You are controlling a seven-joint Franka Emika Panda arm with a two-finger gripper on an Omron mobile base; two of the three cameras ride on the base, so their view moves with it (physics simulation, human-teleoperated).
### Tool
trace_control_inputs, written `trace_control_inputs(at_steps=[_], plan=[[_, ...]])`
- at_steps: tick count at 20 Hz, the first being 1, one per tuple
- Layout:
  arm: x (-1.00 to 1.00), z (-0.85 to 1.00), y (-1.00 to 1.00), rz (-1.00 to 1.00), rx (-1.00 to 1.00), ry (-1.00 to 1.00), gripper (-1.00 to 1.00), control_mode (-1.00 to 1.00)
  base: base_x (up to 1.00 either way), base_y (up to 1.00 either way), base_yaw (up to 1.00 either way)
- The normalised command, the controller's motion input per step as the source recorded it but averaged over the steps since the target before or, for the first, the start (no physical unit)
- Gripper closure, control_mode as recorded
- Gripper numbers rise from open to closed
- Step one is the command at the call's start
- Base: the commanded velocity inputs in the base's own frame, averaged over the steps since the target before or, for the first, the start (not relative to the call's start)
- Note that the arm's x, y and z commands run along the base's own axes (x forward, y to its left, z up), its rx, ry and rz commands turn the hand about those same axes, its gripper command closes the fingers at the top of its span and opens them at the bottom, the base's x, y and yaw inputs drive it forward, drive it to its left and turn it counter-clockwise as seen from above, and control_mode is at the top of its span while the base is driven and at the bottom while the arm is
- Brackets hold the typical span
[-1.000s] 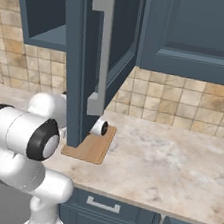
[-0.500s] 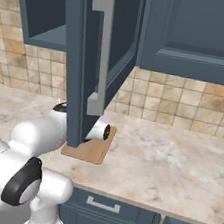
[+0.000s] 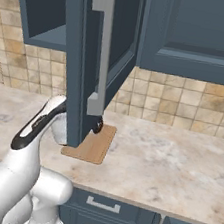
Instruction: Grab the spray bottle from the cabinet, then place it next to the cutting board for sanitizing. Then grab the dish brush from the countertop next to the sink and place it next to the cutting board.
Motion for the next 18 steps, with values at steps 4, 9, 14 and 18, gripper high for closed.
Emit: trace_control_inputs(at_steps=[4, 9, 14, 18], plan=[[-0.51, 0.87, 0.14, -0.15, -0.11, 0.34, -1.00, -1.00, 0.00, 0.00, 0.00], [-0.50, 0.53, 0.51, -0.10, -0.16, 0.39, -1.00, -1.00, 0.00, 0.00, 0.00], [-0.12, 0.23, 0.94, -0.06, -0.09, 0.38, -1.00, -1.00, 0.00, 0.00, 0.00], [-0.05, 0.01, 1.00, -0.03, -0.14, 0.32, -1.00, -1.00, 0.00, 0.00, 0.00]])
